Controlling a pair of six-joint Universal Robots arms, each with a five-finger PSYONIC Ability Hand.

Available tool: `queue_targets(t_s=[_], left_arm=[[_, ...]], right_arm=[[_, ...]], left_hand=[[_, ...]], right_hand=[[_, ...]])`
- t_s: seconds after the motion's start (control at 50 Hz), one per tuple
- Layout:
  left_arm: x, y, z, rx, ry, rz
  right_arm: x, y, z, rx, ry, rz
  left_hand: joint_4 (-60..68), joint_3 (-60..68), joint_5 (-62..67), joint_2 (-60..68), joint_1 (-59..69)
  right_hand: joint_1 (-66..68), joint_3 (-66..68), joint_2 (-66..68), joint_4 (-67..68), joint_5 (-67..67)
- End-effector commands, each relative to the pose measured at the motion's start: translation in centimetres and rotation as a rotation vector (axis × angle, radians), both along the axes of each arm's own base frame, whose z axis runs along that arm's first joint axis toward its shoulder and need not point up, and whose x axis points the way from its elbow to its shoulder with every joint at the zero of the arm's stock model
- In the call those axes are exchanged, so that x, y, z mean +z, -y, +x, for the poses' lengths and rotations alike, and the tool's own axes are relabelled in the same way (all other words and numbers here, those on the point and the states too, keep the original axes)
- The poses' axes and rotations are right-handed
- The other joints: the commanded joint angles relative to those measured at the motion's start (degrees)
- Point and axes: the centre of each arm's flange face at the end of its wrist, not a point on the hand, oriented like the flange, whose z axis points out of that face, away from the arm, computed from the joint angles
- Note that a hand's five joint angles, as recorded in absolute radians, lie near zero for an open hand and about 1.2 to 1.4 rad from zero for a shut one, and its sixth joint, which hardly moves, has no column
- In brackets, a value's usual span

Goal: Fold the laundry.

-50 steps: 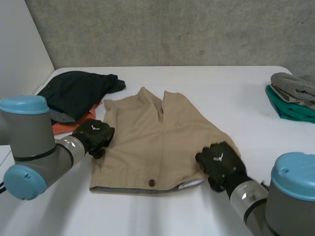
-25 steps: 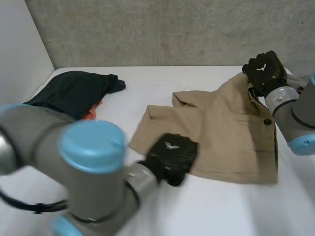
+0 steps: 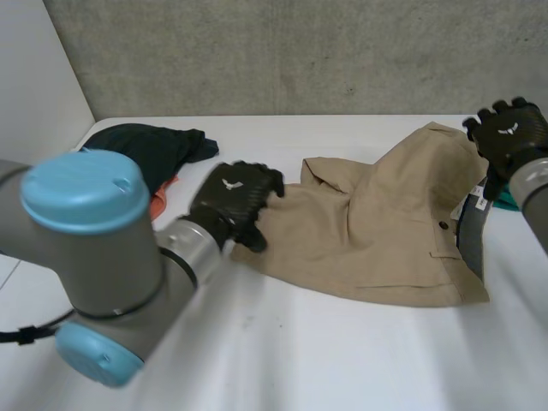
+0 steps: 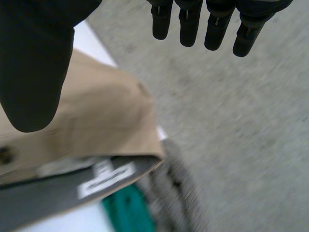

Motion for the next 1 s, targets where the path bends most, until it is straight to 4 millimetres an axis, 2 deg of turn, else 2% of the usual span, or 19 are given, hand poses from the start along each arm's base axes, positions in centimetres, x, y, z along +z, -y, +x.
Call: queue_targets(t_s=[0.02,0.1,0.16,0.3,0.48,0.58,0.6,0.66,0.68,0.72,0.84,0.96,1.0], left_arm=[[-2.8,3.3,1.6,-0.034,0.133,-0.017],[-4.9,3.5,1.5,-0.101,0.196,-0.004],[-6.6,3.3,1.1,-0.161,0.229,0.010],[-8.8,4.1,0.4,-0.198,0.261,0.009],[-10.0,5.0,-0.5,-0.214,0.273,-0.007],[-10.3,5.2,-0.7,-0.215,0.279,-0.011],[-10.4,5.3,-0.8,-0.214,0.279,-0.013],[-10.6,5.4,-0.8,-0.211,0.280,-0.015],[-10.6,5.4,-0.8,-0.211,0.280,-0.018],[-10.6,5.5,-0.8,-0.208,0.280,-0.022],[-10.2,5.8,-0.6,-0.155,0.292,-0.036],[-9.9,5.6,-0.7,-0.124,0.303,-0.046],[-9.2,5.7,-0.7,-0.118,0.295,-0.062]], right_arm=[[-0.5,-4.8,-2.0,-0.043,0.029,0.317],[-1.9,-7.1,-2.6,-0.045,0.032,0.417],[-3.2,-8.6,-2.5,-0.017,0.036,0.462],[-6.3,-10.2,-2.3,0.053,0.082,0.475],[-8.0,-10.0,-1.9,0.101,0.101,0.405],[-9.2,-9.3,-2.0,0.100,0.100,0.391],[-9.3,-9.1,-2.0,0.100,0.100,0.387],[-10.1,-8.7,-2.0,0.097,0.094,0.381],[-10.2,-8.7,-2.0,0.098,0.091,0.382],[-10.6,-8.5,-2.0,0.102,0.088,0.382],[-10.6,-8.0,-2.0,0.102,0.081,0.350],[-10.0,-7.7,-2.0,0.099,0.081,0.324],[-9.7,-7.6,-2.0,0.098,0.078,0.312]], left_hand=[[2.41,1.27,2.79,1.73,1.06],[2.58,1.44,2.96,1.90,1.23],[2.92,1.78,3.30,2.23,1.57],[5.60,4.46,5.98,4.91,4.25],[13.50,12.36,13.87,12.81,12.15],[25.43,24.29,25.81,24.75,24.08],[32.12,30.98,32.50,31.43,30.77],[37.55,36.41,37.93,36.87,36.20],[44.07,42.93,44.44,43.38,42.71],[50.48,49.34,50.85,49.79,49.13],[50.50,49.36,50.88,49.81,49.15],[50.50,49.36,50.88,49.81,49.15],[50.50,49.36,50.88,49.81,49.15]], right_hand=[[-2.86,-2.02,-2.09,-2.39,-2.68],[-2.62,-1.78,-1.85,-2.15,-2.44],[2.91,3.75,3.68,3.38,3.09],[9.98,10.82,10.75,10.45,10.15],[19.59,20.42,20.36,20.05,19.76],[27.32,28.16,28.09,27.78,27.49],[28.50,29.34,29.27,28.97,28.68],[31.20,32.04,31.97,31.67,31.38],[32.20,33.04,32.97,32.67,32.38],[41.09,41.93,41.86,41.56,41.27],[67.09,67.92,67.85,67.55,67.26],[67.14,67.98,67.91,67.61,67.32],[67.14,67.98,67.91,67.61,67.32]])
